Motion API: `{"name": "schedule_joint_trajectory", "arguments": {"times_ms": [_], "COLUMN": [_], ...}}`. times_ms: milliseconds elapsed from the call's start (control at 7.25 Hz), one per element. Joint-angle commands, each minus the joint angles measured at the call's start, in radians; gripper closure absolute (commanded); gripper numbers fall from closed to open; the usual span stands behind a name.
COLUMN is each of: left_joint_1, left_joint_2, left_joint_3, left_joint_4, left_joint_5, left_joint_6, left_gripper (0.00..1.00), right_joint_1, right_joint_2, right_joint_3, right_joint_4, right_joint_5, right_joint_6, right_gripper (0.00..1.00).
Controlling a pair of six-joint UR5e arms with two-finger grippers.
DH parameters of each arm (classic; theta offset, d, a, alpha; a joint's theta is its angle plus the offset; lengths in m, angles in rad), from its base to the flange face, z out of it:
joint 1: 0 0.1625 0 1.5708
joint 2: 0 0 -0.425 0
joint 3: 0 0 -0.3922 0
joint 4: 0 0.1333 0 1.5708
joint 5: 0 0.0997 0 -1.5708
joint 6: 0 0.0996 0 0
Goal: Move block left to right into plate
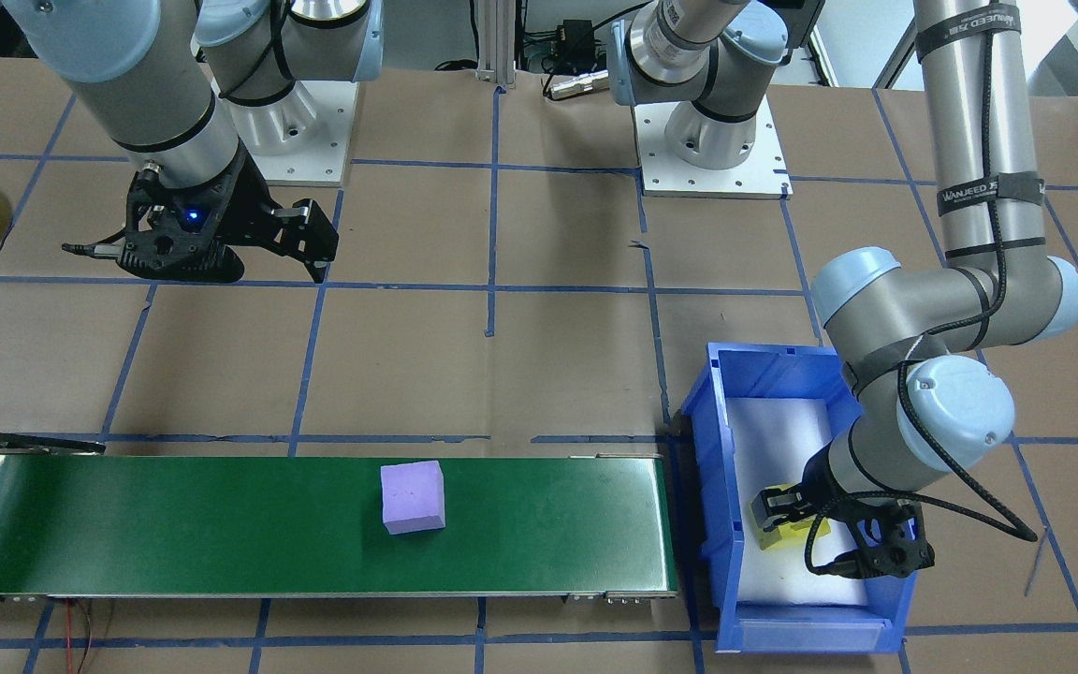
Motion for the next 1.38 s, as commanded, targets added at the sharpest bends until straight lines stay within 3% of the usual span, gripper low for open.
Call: {"name": "schedule_joint_trajectory", "arguments": {"times_ms": [0, 138, 552, 966, 1103, 1241], "left_joint_1": [0.0, 0.0, -0.018, -0.164, -0.184, -0.195], "left_joint_2": [0.021, 0.061, 0.222, 0.234, 0.216, 0.181], "left_joint_3": [0.004, 0.019, 0.03, 0.108, 0.108, 0.108], "left_joint_4": [-0.014, -0.075, -0.247, -0.259, -0.252, -0.235], "left_joint_5": [0.013, 0.04, 0.036, 0.031, 0.008, 0.002], "left_joint_6": [0.003, 0.001, -0.015, -0.084, -0.097, -0.095], "left_gripper": [0.72, 0.72, 0.72, 0.7, 0.71, 0.71], "right_joint_1": [0.0, 0.0, 0.0, -0.134, -0.182, -0.21], "right_joint_2": [0.0, 0.0, 0.008, 0.078, 0.133, 0.214], "right_joint_3": [-0.001, -0.001, -0.001, -0.022, -0.057, -0.117], "right_joint_4": [-0.001, -0.001, -0.001, -0.101, -0.122, -0.154], "right_joint_5": [0.0, 0.0, -0.004, 0.016, 0.094, 0.114], "right_joint_6": [0.001, 0.001, -0.001, -0.022, -0.045, -0.082], "right_gripper": [0.0, 0.0, 0.0, 0.0, 0.0, 0.0]}}
